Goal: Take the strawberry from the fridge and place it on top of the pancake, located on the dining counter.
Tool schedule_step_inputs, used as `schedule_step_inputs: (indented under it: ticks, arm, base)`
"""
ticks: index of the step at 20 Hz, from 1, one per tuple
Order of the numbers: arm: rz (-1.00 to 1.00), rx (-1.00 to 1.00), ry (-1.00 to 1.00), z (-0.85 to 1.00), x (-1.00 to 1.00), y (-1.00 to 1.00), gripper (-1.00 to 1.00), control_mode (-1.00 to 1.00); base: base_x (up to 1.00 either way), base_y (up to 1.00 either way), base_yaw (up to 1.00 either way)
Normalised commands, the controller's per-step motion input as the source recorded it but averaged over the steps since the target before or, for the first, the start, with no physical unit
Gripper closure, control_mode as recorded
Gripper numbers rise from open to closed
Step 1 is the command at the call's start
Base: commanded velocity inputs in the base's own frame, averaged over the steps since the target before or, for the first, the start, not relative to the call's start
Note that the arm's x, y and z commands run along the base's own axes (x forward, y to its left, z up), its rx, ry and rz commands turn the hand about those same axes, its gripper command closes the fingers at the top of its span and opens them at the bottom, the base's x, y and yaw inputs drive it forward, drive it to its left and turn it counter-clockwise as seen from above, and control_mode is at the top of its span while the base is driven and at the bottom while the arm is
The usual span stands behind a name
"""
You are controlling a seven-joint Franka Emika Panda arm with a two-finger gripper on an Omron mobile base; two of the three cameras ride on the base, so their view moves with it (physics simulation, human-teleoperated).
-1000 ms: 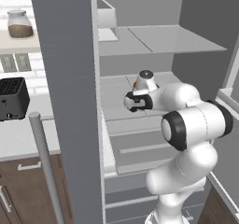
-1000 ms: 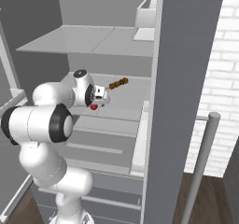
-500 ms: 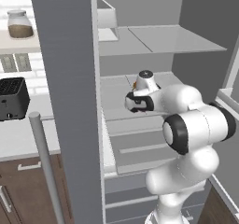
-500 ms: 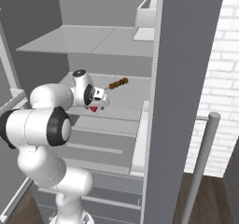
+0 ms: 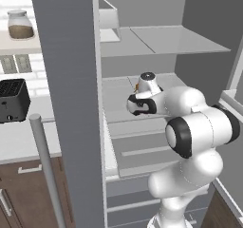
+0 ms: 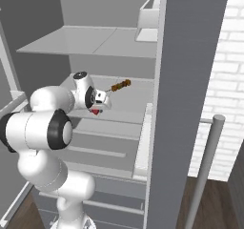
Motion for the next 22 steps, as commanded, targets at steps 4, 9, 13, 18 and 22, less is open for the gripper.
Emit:
schedule_step_inputs:
  ticks: [4, 9, 13, 18, 22]
  arm:
    - [0.0, 0.0, 0.02, -0.17, -0.08, -0.01, 1.0, -1.0]
    - [-0.01, 0.06, -0.03, 0.03, -0.62, -0.2, 1.0, -1.0]
    - [0.0, 0.12, -0.02, 0.39, -1.0, -0.22, 1.0, -1.0]
    - [0.0, 0.04, -0.03, 0.82, -0.99, 0.0, 1.0, -1.0]
    - [0.0, 0.0, 0.0, 1.0, -0.87, 0.06, 1.0, -1.0]
  base:
    - [0.0, 0.0, 0.0]
    - [0.0, 0.0, 0.0]
    - [0.0, 0.0, 0.0]
    - [0.0, 0.0, 0.0]
    - [0.0, 0.0, 0.0]
